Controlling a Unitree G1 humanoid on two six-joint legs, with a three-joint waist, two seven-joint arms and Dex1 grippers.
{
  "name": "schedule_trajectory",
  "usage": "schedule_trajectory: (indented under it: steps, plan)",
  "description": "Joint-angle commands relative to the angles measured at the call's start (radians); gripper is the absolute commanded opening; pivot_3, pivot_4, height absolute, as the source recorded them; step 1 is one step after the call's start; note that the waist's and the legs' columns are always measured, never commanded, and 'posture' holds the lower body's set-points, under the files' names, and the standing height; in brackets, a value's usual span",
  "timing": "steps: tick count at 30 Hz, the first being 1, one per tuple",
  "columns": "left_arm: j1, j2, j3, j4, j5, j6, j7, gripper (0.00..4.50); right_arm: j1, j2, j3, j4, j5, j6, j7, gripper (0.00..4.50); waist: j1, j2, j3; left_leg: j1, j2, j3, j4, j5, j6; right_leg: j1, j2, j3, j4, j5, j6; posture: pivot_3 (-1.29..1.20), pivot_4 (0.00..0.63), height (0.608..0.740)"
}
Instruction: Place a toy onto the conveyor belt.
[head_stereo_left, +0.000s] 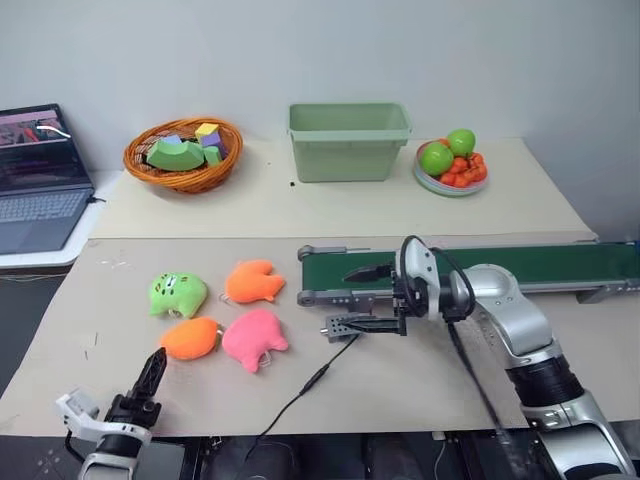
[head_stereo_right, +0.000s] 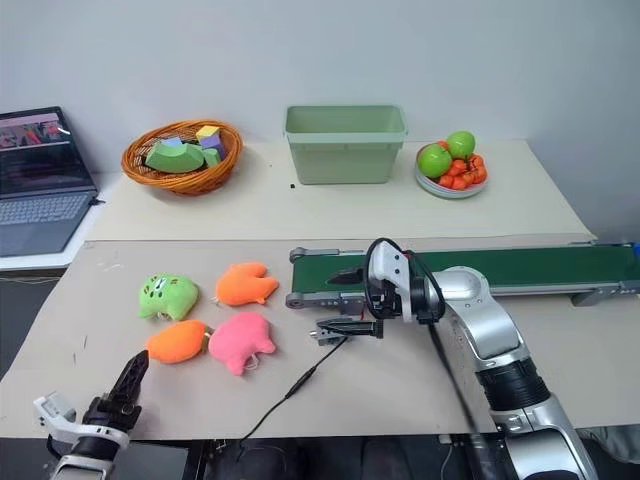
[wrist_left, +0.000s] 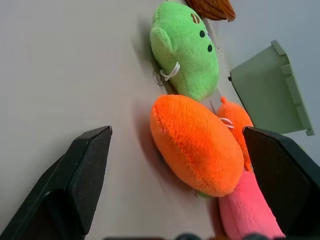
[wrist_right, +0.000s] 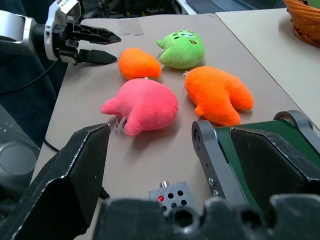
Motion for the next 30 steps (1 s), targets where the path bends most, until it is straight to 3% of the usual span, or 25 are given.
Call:
schedule_trajectory:
  steps: [1,15,18,24,27,28,30]
  plan:
    - [-0.033,0.002,-0.065,-0.013,0.037,0.039,0.002,4.47,-0.022,0.003,-0.018,-0.013,0.001,-0.031,-0.003,4.50,0.000,0.000,0.000,0.000,0.000,0.000,0.000,0.000,0.000,0.000,0.000,0.000,0.000,0.000,0.000,0.00,0.150,0.740]
    - [-0.067,-0.048,-0.112,-0.091,0.011,0.085,0.035,4.47,-0.011,-0.004,-0.028,-0.017,-0.002,-0.036,-0.019,4.50,-0.003,0.000,0.000,-0.001,0.001,0.000,0.000,-0.001,-0.002,-0.001,0.001,0.000,-0.001,0.000,0.000,0.00,0.150,0.740]
    - [-0.064,-0.047,-0.107,-0.086,0.011,0.083,0.036,3.76,-0.011,-0.002,-0.027,-0.012,-0.008,-0.036,-0.027,4.50,-0.003,0.000,0.000,-0.001,0.001,0.000,0.000,-0.001,-0.002,-0.001,0.001,0.000,-0.001,0.000,0.000,0.00,0.150,0.740]
    - [-0.075,-0.048,-0.098,-0.079,-0.001,0.082,0.042,1.76,-0.006,-0.005,-0.028,-0.013,-0.007,-0.035,-0.031,4.50,-0.003,0.000,0.000,-0.001,0.001,0.000,0.000,-0.001,-0.002,-0.001,0.002,0.000,-0.001,0.000,0.000,0.00,0.150,0.740]
    - [-0.076,-0.052,-0.100,-0.084,-0.004,0.085,0.047,0.52,-0.003,-0.008,-0.030,-0.016,-0.003,-0.033,-0.030,4.50,-0.003,0.000,0.000,-0.001,0.001,0.000,0.000,-0.001,-0.003,-0.001,0.002,0.000,-0.002,0.000,0.000,0.00,0.150,0.740]
    - [-0.078,-0.054,-0.100,-0.084,-0.009,0.089,0.051,0.27,-0.004,-0.008,-0.030,-0.016,-0.002,-0.032,-0.030,4.50,-0.003,0.000,0.000,-0.001,0.001,0.000,0.000,-0.001,-0.003,-0.001,0.002,0.000,-0.002,0.000,0.000,0.00,0.150,0.740]
    - [-0.081,-0.056,-0.100,-0.081,-0.011,0.092,0.062,0.27,-0.006,-0.008,-0.031,-0.015,-0.002,-0.032,-0.032,4.50,-0.003,0.000,0.000,-0.001,0.001,0.000,0.000,-0.001,-0.002,-0.001,0.002,0.000,-0.002,0.000,0.000,0.00,0.150,0.740]
